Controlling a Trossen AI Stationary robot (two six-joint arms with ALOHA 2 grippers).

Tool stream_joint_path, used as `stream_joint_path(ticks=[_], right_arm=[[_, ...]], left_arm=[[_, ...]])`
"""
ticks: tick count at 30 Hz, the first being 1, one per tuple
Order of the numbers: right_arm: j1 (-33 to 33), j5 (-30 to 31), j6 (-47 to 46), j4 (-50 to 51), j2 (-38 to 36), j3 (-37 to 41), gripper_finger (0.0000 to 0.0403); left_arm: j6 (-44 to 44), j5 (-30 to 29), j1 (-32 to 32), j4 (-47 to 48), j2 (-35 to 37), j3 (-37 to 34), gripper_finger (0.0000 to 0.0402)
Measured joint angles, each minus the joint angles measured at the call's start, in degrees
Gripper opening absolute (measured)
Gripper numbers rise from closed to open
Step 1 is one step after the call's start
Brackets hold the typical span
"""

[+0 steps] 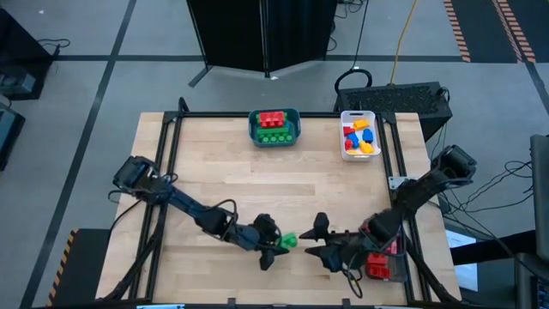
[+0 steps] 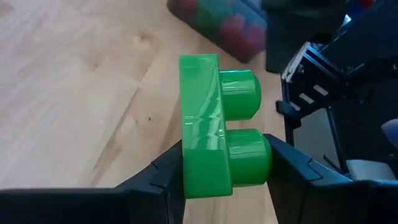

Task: Sort blocks by size
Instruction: Put the two stud green game piece into the black transparent bin

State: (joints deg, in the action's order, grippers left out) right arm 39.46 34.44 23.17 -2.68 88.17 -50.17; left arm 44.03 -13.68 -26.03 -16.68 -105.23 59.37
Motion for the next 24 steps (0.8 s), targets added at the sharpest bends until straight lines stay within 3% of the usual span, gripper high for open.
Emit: stream_joint_path(ticks=[7, 24], right_arm=[[-2.1, -5.8, 2.7, -1.1, 0.0, 0.0, 0.0240], [-5.1, -10.3, 8.0, -5.5, -0.1, 0.0, 0.0226]], left_arm=[[-1.5, 1.7, 1.0, -4.4, 0.1, 0.0, 0.0161], [-2.6, 2.2, 1.3, -11.5, 0.1, 0.0, 0.0161]])
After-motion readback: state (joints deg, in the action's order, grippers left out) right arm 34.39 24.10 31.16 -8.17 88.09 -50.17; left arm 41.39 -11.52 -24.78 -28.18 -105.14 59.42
